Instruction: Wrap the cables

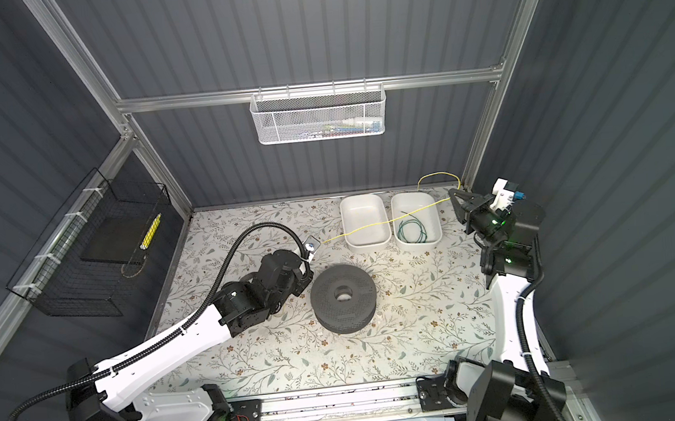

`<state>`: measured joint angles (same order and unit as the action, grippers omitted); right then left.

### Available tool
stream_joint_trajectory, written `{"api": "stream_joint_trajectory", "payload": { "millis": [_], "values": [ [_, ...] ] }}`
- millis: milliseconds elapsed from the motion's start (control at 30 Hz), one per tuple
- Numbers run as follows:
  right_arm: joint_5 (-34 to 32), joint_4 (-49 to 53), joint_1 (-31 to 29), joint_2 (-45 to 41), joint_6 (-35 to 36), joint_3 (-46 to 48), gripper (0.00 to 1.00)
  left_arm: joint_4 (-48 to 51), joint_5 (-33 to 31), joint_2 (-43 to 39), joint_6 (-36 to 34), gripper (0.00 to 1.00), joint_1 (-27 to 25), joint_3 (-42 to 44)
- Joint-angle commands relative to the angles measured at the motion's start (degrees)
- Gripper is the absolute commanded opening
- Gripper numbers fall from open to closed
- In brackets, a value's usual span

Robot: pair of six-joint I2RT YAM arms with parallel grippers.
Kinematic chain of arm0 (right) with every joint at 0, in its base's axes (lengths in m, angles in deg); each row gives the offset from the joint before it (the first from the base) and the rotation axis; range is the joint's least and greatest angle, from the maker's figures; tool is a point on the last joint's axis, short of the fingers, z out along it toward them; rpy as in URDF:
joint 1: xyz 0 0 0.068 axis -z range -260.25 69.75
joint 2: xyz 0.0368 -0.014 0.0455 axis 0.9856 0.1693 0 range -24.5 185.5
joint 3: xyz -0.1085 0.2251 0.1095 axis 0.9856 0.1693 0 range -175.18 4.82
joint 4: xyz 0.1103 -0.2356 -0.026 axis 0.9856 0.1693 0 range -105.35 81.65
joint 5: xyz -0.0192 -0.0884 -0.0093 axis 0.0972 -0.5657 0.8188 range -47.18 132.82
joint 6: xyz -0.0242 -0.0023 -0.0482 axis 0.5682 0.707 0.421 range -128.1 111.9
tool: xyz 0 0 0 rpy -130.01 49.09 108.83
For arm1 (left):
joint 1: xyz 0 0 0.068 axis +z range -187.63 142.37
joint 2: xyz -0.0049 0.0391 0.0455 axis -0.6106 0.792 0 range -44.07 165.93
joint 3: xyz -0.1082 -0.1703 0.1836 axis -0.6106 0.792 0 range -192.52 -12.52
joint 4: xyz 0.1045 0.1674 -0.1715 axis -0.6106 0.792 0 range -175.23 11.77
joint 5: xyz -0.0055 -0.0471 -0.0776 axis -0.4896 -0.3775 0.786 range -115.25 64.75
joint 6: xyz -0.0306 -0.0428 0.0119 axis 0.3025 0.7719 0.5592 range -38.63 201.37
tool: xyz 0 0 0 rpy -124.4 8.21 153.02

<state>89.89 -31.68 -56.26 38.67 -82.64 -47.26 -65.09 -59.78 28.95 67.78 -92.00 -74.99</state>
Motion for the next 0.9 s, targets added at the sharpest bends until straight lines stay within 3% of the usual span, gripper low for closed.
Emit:
{"api": "stream_joint_trajectory", "payload": {
  "millis": [0,100,200,233,300,333,400,500,667,800,867],
  "values": [
    [-7.6,-4.3,2.2,-1.3,0.9,1.2,0.00,7.7,-6.7,-1.0,-0.2,0.00,2.6,2.7],
    [-7.4,-2.6,-0.1,-2.5,3.0,2.6,0.00,8.0,-4.7,-1.0,0.4,0.00,2.6,2.1],
    [-8.5,0.2,-3.0,-4.4,6.3,4.1,0.00,7.8,-1.8,-2.3,-0.4,0.13,2.5,0.3],
    [-9.2,2.0,-4.1,-5.2,7.8,4.2,0.00,7.9,-1.1,-2.7,-1.2,0.22,2.6,-0.8],
    [-10.2,4.3,-5.9,-6.2,10.2,4.4,0.00,9.3,0.2,-3.1,-1.8,0.56,2.5,-4.1],
    [-10.5,5.1,-6.7,-6.6,10.8,4.4,0.00,10.5,1.0,-3.2,-1.9,0.67,2.5,-6.3],
    [-11.1,6.8,-8.4,-7.3,12.3,4.3,0.00,12.2,1.9,-3.6,-2.5,0.78,2.5,-10.2],
    [-12.2,8.7,-10.7,-7.8,14.0,4.2,0.00,15.4,5.0,-3.6,-2.0,0.79,2.5,-17.8],
    [-15.5,11.7,-15.3,-8.9,16.3,3.9,0.00,20.8,10.1,1.5,0.7,0.70,1.0,-32.5],
    [-18.7,13.4,-19.8,-9.4,17.7,3.7,0.00,17.4,13.8,7.3,-0.8,0.68,-3.8,-36.6],
    [-19.7,13.6,-22.0,-9.4,17.7,3.8,0.00,15.1,18.9,11.9,-1.3,0.67,-5.4,-38.4]
  ]
}}
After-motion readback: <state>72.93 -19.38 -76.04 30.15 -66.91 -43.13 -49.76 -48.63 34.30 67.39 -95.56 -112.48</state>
